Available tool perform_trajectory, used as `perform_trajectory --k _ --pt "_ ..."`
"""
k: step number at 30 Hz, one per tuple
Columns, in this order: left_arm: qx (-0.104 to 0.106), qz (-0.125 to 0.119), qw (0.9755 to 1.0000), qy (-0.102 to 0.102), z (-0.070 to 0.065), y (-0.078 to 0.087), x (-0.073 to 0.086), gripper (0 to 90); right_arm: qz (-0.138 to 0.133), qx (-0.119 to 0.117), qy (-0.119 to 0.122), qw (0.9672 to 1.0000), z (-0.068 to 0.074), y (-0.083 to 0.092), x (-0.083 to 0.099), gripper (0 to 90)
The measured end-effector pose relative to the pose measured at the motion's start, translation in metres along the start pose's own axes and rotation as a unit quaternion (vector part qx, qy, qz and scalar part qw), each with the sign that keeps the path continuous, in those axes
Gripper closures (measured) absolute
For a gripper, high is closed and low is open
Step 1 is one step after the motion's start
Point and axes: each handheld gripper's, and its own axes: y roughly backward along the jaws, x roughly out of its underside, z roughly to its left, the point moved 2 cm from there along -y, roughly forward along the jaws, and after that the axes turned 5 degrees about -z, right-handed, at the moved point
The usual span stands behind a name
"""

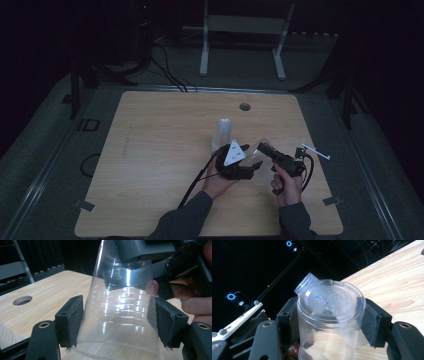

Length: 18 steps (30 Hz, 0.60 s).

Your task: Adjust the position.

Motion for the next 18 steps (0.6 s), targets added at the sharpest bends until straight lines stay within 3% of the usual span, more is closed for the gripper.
perform_trajectory --k 18 --pt "-0.011 0.001 0.9999 0.01 0.012 0.008 0.0 30.7 0.028 0.016 0.057 0.9979 0.008 0.013 -0.003 32.1"
